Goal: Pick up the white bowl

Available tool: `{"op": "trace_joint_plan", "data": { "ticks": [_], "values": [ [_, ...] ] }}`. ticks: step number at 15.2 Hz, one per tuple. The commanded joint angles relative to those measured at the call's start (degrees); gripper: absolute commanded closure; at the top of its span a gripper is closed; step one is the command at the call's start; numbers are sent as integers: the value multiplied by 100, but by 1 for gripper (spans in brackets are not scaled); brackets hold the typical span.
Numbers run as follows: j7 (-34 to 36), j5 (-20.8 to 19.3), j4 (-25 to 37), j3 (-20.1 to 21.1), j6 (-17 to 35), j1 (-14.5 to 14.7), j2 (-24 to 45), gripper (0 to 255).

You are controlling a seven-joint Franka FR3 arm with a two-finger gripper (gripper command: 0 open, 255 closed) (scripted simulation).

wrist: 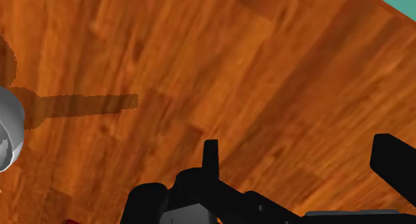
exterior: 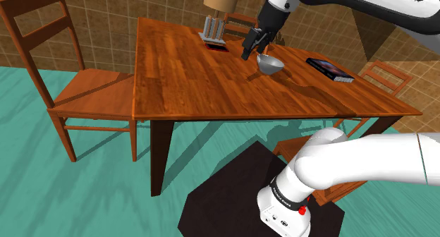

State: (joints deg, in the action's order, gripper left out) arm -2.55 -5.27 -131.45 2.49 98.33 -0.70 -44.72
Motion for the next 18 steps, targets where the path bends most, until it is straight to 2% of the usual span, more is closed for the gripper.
{"op": "trace_joint_plan", "data": {
  "ticks": [1,9,18],
  "values": [
    [0,0,0,0,0,0,0,0],
    [-896,-512,91,-875,601,-318,614,0],
    [-1896,-797,680,-1836,1262,-563,1712,0]
  ]
}}
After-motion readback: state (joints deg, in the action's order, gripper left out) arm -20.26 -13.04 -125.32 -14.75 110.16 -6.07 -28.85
